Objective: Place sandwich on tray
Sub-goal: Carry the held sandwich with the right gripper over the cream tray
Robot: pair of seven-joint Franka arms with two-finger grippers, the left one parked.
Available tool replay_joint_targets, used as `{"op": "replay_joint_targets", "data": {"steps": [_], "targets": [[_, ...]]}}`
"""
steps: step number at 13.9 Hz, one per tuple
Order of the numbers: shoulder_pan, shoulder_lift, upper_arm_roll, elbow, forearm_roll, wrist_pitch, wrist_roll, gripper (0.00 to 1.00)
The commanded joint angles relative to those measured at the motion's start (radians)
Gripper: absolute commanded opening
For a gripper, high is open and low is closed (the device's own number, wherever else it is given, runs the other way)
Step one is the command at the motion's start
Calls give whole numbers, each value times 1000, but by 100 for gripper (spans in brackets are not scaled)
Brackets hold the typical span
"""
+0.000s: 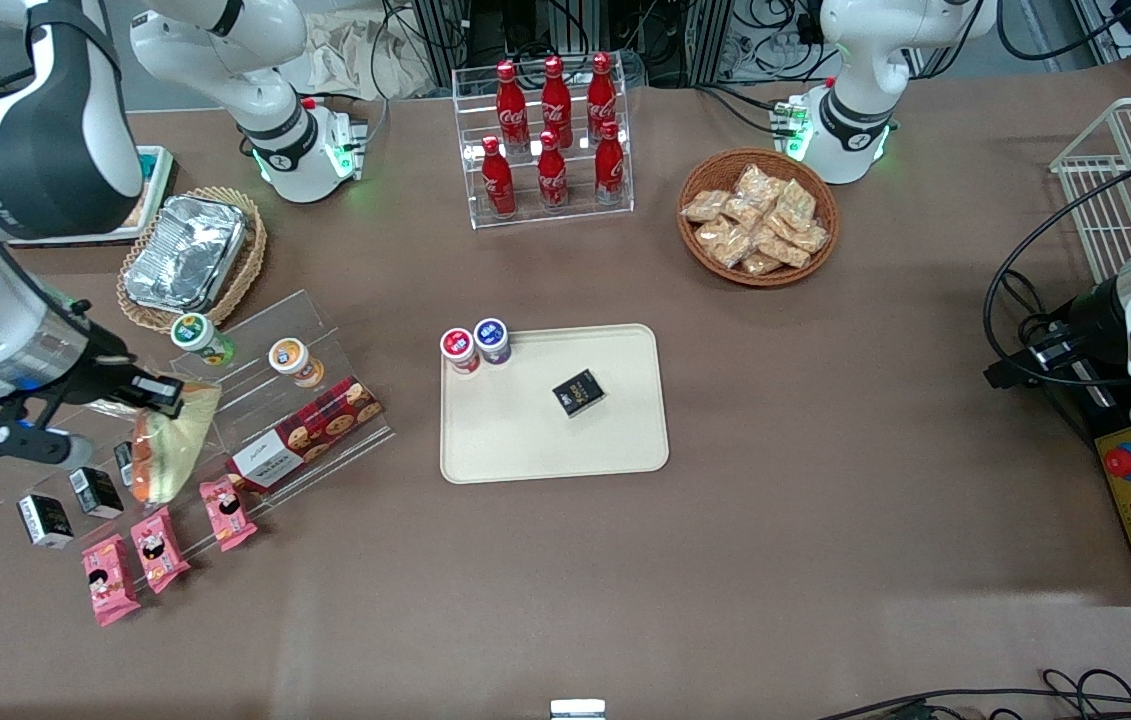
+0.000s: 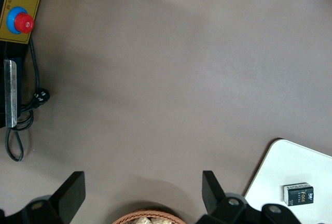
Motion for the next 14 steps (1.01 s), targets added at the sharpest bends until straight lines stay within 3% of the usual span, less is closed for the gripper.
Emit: {"op": "replay_joint_targets", "data": {"steps": [1,4,9,14], "targets": [[6,7,41,11,28,11,-135,8],[39,46,103,5,29,75,-416,8],[165,161,112,3,29,188,-910,8],[283,262,112,1,17,264,-995,8]]}}
